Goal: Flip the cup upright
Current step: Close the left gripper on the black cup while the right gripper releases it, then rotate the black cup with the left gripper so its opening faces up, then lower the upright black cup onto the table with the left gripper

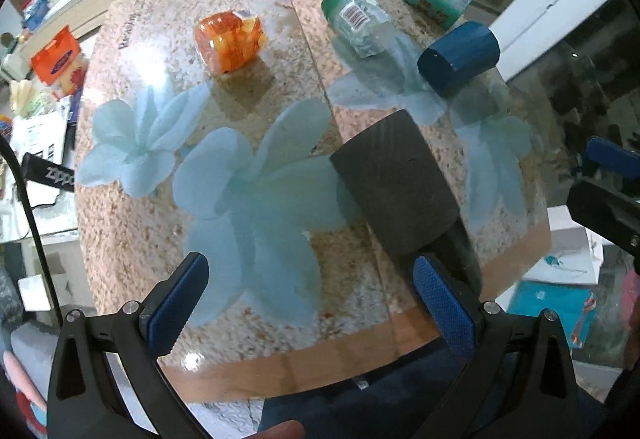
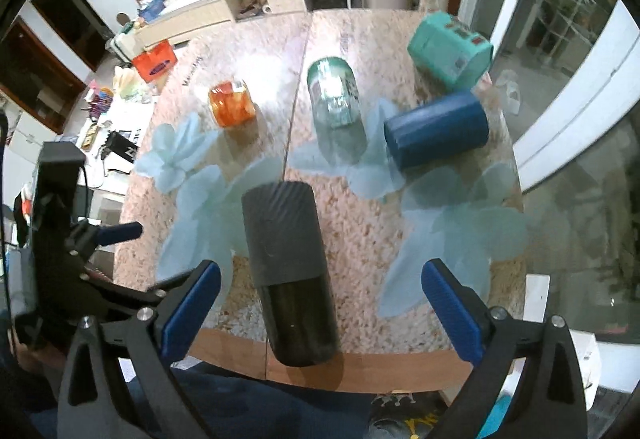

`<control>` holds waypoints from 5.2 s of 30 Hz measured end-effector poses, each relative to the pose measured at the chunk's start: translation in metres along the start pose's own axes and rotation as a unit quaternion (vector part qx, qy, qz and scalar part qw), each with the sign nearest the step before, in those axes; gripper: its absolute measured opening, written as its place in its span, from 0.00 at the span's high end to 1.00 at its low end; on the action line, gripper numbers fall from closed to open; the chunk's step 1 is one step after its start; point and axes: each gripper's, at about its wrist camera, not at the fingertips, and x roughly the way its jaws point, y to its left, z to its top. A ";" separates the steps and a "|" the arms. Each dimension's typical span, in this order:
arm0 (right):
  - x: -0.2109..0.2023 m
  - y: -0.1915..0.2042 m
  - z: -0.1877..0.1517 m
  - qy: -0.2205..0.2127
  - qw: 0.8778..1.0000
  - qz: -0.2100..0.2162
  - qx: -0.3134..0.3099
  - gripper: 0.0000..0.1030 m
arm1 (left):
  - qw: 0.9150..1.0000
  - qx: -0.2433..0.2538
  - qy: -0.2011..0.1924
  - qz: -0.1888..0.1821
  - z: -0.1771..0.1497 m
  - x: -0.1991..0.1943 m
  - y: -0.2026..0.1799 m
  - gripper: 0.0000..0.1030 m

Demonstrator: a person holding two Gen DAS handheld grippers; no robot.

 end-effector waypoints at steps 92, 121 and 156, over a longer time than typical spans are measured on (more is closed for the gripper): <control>-0.001 -0.091 -0.015 -0.032 0.996 0.078 -0.017 0.02 | 0.958 0.033 -0.283 0.017 -0.004 0.014 -0.113 0.22; 0.003 -0.096 -0.013 -0.017 0.996 0.087 -0.014 0.02 | 0.957 0.006 -0.289 -0.003 -0.002 0.006 -0.106 0.13; -0.028 -0.072 -0.020 -0.045 0.994 0.104 0.000 0.02 | 0.972 0.060 -0.225 -0.018 -0.008 -0.020 -0.093 0.00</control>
